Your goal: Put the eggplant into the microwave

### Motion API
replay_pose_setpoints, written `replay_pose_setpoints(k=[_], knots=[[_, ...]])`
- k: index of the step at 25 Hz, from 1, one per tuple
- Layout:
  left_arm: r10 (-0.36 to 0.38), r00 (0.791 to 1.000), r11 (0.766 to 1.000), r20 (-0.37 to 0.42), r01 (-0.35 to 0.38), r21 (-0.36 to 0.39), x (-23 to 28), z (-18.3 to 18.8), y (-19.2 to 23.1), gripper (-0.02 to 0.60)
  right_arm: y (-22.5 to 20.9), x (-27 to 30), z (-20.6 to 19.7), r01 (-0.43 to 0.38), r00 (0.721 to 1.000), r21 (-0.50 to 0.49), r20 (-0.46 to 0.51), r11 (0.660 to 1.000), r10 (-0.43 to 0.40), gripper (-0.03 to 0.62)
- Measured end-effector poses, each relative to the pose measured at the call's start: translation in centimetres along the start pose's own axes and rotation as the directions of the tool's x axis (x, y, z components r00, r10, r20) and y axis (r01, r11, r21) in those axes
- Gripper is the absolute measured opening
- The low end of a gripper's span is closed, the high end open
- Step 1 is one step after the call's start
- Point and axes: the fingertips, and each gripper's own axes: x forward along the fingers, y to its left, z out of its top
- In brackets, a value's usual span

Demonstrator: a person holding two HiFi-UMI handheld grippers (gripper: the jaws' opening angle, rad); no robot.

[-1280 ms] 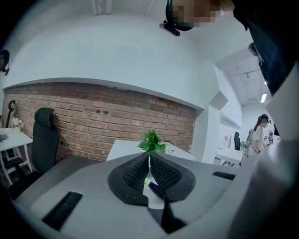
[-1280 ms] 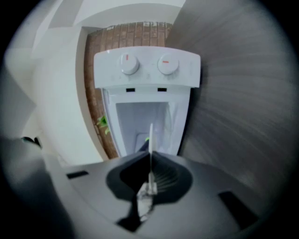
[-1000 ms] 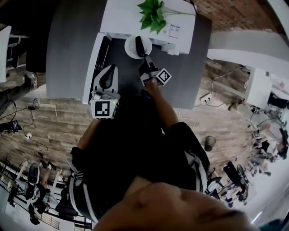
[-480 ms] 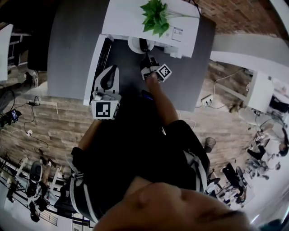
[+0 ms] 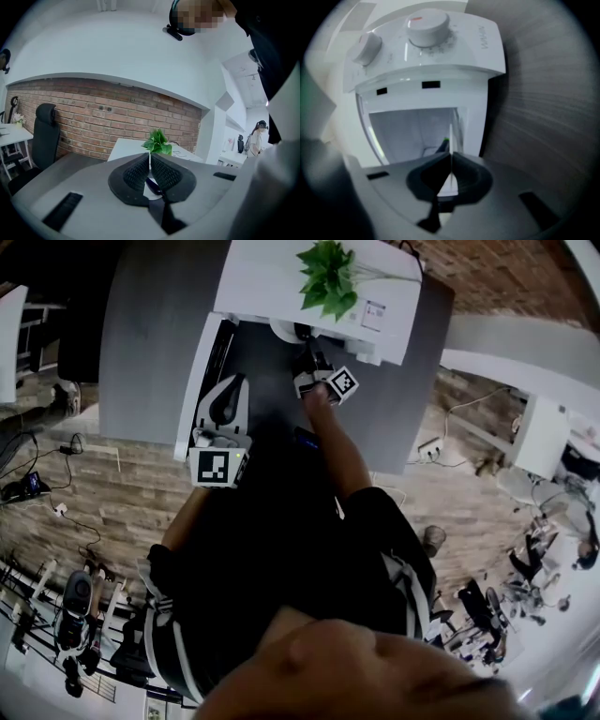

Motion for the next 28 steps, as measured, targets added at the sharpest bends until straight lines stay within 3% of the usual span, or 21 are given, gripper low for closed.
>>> replay_pose_setpoints(k=[21, 25, 28], knots=[[-0.025, 1.000, 0.999, -0.001, 0.025, -0.046, 0.5, -0.6, -0.1, 0.046, 0.3, 2.5, 0.1, 0.048, 0.999, 0.018, -0.008, 0.999, -0.047, 0.038], [-0.032, 0.999, 0.998, 0.007, 0.032, -0.046, 0.4, -0.4, -0.2, 0.046, 0.1, 2.3, 0.3, 0.054, 0.999, 0.041, 0.003, 0.998, -0.054, 0.106], [-0.037, 0.999, 0.998, 0.005, 0.038, -0.043, 0.3, -0.4, -0.3, 0.046, 0.2, 2.0, 0.5, 0.046, 0.999, 0.055, 0.015, 0.997, -0.047, 0.117]])
